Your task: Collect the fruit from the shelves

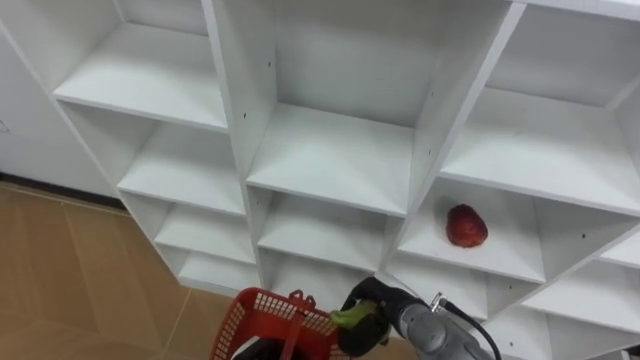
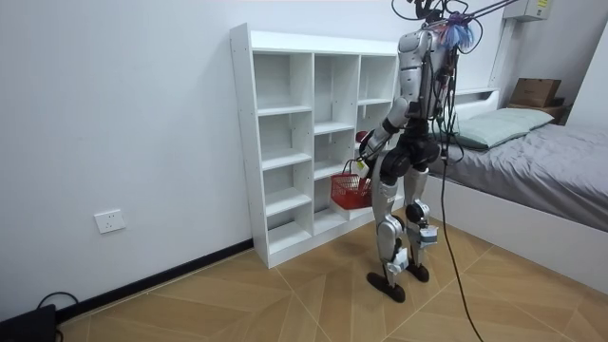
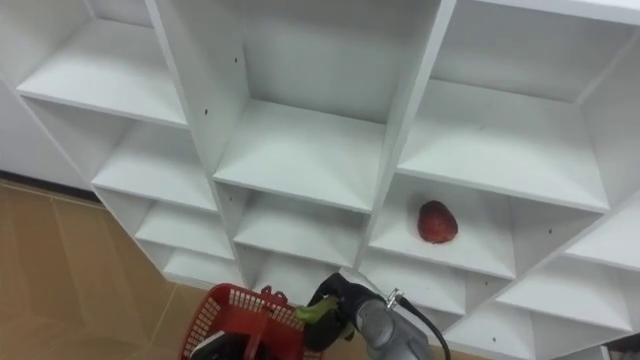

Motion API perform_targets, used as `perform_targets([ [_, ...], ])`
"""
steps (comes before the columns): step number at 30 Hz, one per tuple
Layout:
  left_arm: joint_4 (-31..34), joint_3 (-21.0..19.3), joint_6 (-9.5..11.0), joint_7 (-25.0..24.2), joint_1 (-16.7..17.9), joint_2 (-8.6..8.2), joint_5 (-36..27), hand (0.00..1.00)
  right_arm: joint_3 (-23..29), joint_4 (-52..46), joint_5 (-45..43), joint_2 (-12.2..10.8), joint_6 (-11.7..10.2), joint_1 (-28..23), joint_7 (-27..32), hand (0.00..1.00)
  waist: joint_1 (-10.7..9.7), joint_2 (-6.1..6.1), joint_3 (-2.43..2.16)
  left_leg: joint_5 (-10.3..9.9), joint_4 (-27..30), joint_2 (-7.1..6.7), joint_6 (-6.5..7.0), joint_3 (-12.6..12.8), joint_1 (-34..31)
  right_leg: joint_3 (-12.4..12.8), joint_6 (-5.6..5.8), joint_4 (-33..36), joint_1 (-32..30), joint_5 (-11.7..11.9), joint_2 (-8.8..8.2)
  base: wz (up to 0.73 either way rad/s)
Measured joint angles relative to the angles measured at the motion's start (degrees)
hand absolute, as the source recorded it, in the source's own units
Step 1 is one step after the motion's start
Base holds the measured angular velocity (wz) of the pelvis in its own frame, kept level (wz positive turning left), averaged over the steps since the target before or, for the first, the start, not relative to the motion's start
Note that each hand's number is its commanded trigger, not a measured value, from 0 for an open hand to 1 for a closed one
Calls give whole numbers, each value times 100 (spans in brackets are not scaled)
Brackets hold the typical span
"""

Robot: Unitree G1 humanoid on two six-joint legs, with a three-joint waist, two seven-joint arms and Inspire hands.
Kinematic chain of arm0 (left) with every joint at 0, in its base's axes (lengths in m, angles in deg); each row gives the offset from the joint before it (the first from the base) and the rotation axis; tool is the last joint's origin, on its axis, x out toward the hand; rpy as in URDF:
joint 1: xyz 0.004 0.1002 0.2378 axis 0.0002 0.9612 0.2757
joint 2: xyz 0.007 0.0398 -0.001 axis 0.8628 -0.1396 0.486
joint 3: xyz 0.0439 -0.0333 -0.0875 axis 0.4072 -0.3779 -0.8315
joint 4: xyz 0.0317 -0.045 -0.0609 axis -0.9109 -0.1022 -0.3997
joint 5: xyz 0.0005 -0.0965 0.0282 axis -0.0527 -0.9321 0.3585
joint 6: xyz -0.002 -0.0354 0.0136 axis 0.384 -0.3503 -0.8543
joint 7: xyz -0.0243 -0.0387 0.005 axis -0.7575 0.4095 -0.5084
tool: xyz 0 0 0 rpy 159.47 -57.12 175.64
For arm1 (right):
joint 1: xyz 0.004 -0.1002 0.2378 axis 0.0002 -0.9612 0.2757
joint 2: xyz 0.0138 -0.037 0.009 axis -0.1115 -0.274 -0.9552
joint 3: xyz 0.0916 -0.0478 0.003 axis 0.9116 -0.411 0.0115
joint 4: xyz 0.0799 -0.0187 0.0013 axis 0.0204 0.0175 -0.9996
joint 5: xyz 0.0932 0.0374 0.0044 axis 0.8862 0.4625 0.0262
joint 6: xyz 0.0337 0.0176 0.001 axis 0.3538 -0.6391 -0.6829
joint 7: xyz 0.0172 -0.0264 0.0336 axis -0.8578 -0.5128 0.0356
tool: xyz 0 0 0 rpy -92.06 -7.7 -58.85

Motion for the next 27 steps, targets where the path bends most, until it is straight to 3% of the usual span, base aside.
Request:
perform_targets([
  [11,-24,-1,0,-91,-1,-2,11,100,-11,25,3,-6,-50,6,-13,100,-18,13,-7,-1,64,-11,-1,-96,-42,-75,0,0,48,0,-6,4],
  [15,-34,2,-3,-93,3,-26,213,100,-11,27,-29,-17,-49,6,-87,100,-7,34,-61,1,102,-23,-2,-132,-74,-129,0,0,52,0,-15,6],
  [19,-73,54,-4,-82,0,-49,253,100,-12,210,79,-43,-61,13,-73,100,-8,69,-82,1,131,-35,-1,-152,-53,-133,0,-1,97,0,-21,2],
  [27,-79,110,-4,-5,-7,-46,191,100,-62,569,1292,-129,-56,10,-27,100,-35,77,-64,1,162,-51,1,-154,-37,-94,6,-49,159,-8,-26,0],
])
